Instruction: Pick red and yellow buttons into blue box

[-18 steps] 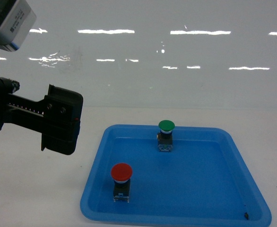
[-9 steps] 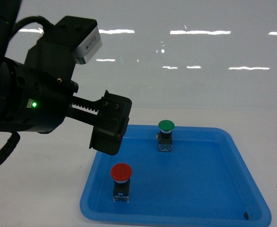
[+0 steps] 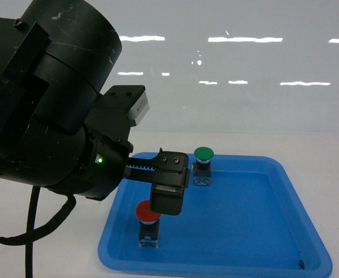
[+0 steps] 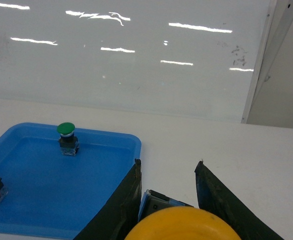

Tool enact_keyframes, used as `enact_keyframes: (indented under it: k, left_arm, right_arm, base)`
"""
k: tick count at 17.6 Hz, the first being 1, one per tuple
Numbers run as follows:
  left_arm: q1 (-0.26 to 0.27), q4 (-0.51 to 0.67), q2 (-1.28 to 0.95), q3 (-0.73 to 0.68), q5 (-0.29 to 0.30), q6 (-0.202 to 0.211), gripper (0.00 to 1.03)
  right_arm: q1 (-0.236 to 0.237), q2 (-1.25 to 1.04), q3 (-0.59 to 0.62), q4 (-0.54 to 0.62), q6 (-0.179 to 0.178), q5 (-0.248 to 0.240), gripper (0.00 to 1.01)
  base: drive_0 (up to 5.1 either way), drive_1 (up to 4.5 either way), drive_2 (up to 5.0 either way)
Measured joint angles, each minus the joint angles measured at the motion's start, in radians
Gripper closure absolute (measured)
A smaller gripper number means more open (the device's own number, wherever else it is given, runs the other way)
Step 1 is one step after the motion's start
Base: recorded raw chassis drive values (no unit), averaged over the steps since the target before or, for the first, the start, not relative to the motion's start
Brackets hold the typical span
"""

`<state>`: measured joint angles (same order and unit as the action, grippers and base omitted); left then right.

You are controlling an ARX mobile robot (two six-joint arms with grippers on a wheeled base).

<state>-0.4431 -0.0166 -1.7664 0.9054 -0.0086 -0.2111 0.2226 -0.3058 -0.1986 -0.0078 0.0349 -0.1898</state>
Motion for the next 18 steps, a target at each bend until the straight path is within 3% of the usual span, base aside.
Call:
enact_keyframes:
  k: [1,3,6,18]
  left_arm:
    - [-0.011,0.004,-0.002,-0.022,0.046,-0.057,0.05]
    - [-0.02,0.027,-0.027,-0.031,0.058,-0.09,0.05]
    - [-0.032,0.065,-0.037,-0.036,0.035,-0.074,0.05]
    - [-0.033,0.07,-0.05,-0.026,0.029,-0.064,0.05]
  right_arm:
    - [0.0,0.0,0.0,0.0,0.0,0.0,0.71]
    - [0.0,0.0,0.0,0.0,0.0,0.0,0.71]
    - [0.0,0.0,0.0,0.0,0.0,0.0,0.71]
    - [0.0,0.0,0.0,0.0,0.0,0.0,0.71]
  base:
    - [0.0,0.0,0.0]
    - [0.0,0.0,0.0]
    - [0.0,0.0,0.0]
    - [0.0,0.0,0.0]
